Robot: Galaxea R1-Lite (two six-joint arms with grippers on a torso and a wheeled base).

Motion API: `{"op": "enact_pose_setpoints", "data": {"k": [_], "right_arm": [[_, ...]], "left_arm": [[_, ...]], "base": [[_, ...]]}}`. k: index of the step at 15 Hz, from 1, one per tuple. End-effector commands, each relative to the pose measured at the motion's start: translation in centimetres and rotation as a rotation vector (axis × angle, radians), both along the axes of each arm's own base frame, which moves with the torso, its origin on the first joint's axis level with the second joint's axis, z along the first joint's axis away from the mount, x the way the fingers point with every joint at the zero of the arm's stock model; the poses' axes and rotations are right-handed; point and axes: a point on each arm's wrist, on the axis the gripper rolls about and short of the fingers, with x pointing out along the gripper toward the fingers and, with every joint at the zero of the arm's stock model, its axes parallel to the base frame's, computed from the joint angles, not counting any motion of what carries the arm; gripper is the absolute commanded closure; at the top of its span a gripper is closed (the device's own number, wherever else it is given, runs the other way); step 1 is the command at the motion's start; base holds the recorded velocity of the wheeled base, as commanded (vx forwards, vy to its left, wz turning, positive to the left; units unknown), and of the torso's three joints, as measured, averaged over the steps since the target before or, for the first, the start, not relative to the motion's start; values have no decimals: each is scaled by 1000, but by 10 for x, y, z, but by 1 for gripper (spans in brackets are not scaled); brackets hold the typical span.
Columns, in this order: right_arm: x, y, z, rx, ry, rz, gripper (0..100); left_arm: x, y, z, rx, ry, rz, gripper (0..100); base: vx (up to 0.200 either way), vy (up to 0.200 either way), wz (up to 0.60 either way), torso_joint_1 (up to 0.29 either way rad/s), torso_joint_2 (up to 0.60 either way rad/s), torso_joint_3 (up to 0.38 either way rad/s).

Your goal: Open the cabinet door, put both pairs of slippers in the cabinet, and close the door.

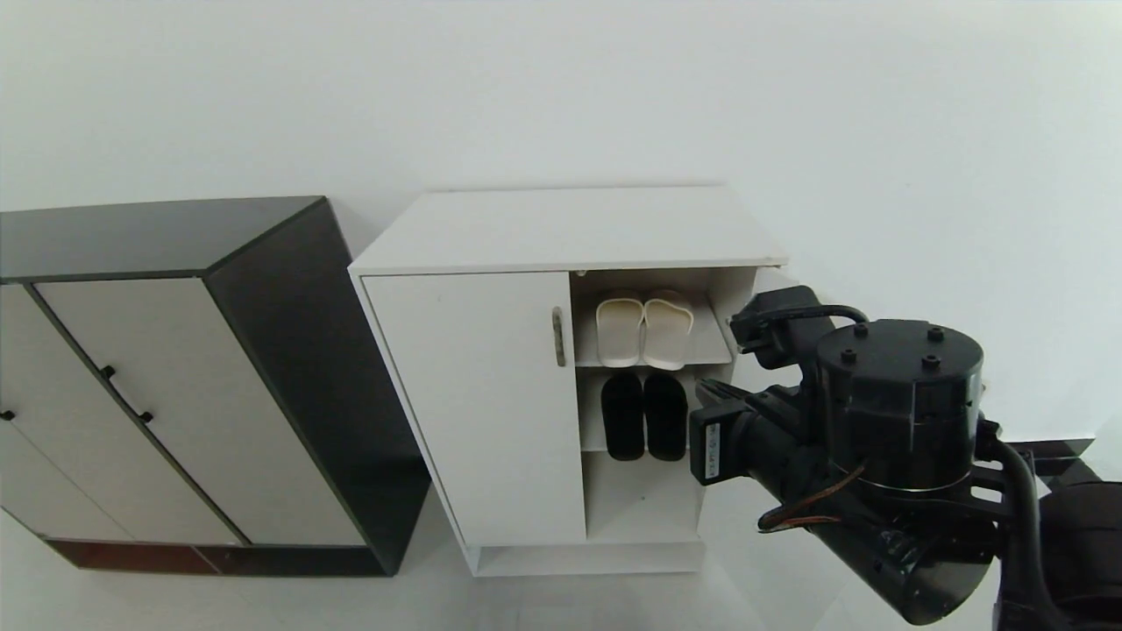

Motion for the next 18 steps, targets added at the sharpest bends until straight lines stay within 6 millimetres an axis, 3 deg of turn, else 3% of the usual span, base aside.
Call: {"op": "enact_pose_setpoints", "data": {"k": [1,6,13,18], "right_arm": [[0,0,0,0,0,-1,100],[3,-1,-8,-44,8,-6,100],[2,-1,-11,-64,12,-2,100],[2,-1,-12,-78,8,-1,100]], "left_arm": [[0,0,0,-3,0,0,100],[0,0,0,-3,0,2,100],[0,0,0,-4,1,2,100],[0,0,0,-3,0,2,100]], "base": [[0,0,0,207,-515,-300],[0,0,0,203,-481,-282],[0,0,0,16,-37,-21],[0,0,-600,3,0,0]]}}
